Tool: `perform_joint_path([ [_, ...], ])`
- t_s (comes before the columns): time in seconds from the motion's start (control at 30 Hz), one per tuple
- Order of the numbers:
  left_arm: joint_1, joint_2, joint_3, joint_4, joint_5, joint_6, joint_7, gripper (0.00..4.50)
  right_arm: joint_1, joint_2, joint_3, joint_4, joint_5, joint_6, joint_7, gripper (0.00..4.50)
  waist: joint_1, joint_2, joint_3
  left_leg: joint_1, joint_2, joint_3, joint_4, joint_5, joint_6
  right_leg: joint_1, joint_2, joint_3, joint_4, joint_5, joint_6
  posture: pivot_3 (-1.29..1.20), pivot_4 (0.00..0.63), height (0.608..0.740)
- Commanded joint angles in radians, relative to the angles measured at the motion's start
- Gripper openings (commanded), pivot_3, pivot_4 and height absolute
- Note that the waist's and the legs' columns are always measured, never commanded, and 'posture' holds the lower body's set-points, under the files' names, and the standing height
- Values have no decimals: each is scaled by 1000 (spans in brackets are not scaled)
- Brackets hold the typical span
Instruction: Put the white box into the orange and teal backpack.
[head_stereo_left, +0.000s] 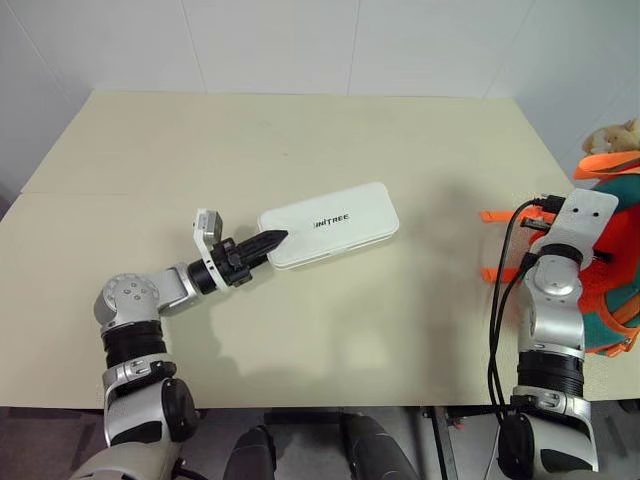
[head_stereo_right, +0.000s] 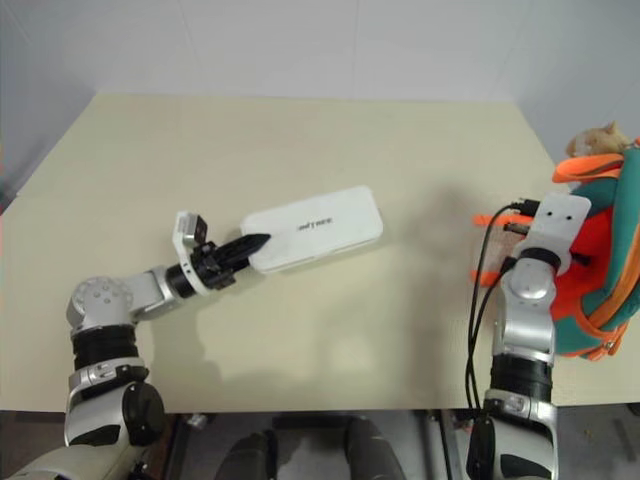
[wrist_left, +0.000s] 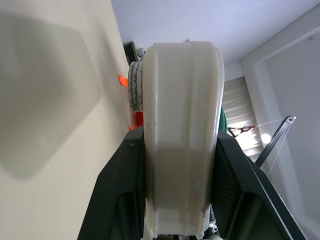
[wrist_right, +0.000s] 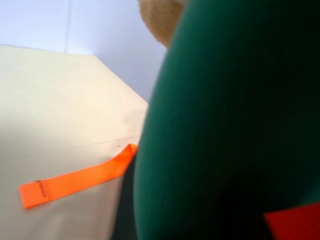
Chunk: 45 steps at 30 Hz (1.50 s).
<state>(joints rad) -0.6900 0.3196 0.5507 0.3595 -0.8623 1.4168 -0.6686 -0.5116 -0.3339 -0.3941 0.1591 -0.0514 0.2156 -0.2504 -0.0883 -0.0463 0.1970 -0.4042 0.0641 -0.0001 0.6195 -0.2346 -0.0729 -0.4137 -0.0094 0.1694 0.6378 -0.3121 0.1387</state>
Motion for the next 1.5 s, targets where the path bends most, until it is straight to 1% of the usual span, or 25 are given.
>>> perform_joint_path([
  [0.03,-6,26,31,-28,-49,-2,8,1292,35,-28,16,-141,45,45,92,0,0,0,0,0,0,0,0,0,0,0,0,0,0,0,0,0,150,740],
  [0.23,-31,74,12,45,-22,-52,-10,1291,103,-24,92,-359,164,168,285,0,-12,0,0,0,0,0,-1,0,0,0,0,0,0,0,0,0,150,740],
  [0.37,-61,103,-16,112,-5,-95,-27,1291,117,-10,146,-519,295,279,400,0,-16,0,0,1,0,0,-2,0,-1,0,0,0,0,0,0,0,150,740],
  [0.57,-108,141,-54,192,11,-149,-57,1291,91,-14,211,-714,483,459,500,0,-19,0,0,0,0,0,-3,0,-1,-1,1,0,-1,0,0,0,150,740],
  [0.73,-135,185,-65,234,23,-181,-79,1291,71,-54,208,-855,705,623,575,0,-19,0,0,-1,0,0,-5,0,-1,-3,1,0,-1,-1,-1,0,150,740],
  [0.9,-163,248,-80,302,50,-230,-119,1291,20,-158,149,-935,1024,759,630,0,-18,0,0,-2,0,0,-7,0,-1,-4,0,-1,-2,-1,-1,0,150,740],
  [1.0,-184,276,-90,342,64,-256,-142,1291,6,-260,113,-948,1217,786,672,0,-11,0,1,-3,0,0,-7,0,-1,-4,0,-1,-3,-1,-1,0,150,740],
  [1.03,-189,286,-94,353,70,-265,-153,1291,0,-297,108,-946,1259,786,693,0,-10,0,1,-3,0,0,-7,0,0,-4,0,-1,-4,-1,-1,0,150,740],
  [1.13,-205,313,-100,378,80,-274,-184,1291,0,-400,81,-942,1392,770,773,0,-4,0,1,-3,1,0,-8,-1,0,-4,0,-1,-7,-2,-1,0,150,740],
  [1.2,-212,338,-121,379,88,-269,-227,1291,9,-477,65,-938,1462,765,878,0,3,0,1,-5,1,0,-8,-1,1,-4,0,-2,-8,-2,-1,0,150,740],
  [1.27,-212,371,-151,368,94,-267,-283,1291,23,-560,56,-930,1475,768,1023,0,6,0,1,-6,1,0,-8,-2,1,-5,0,-2,-10,-2,-1,0,150,740],
  [1.33,-213,397,-177,356,102,-276,-334,1291,48,-626,59,-909,1426,747,1155,0,8,0,1,-8,1,0,-7,-2,1,-5,0,-3,-10,-3,0,0,150,740],
  [1.43,-208,433,-207,316,114,-327,-428,1291,117,-726,89,-839,1232,650,1384,0,14,0,1,-9,1,0,-6,-2,1,-6,0,-3,-11,-4,0,0,150,740],
  [1.5,-192,453,-198,253,114,-417,-498,1291,168,-782,118,-757,1077,527,1537,0,18,0,1,-10,1,0,-5,-2,1,-7,-1,-3,-11,-4,0,0,150,740],
])
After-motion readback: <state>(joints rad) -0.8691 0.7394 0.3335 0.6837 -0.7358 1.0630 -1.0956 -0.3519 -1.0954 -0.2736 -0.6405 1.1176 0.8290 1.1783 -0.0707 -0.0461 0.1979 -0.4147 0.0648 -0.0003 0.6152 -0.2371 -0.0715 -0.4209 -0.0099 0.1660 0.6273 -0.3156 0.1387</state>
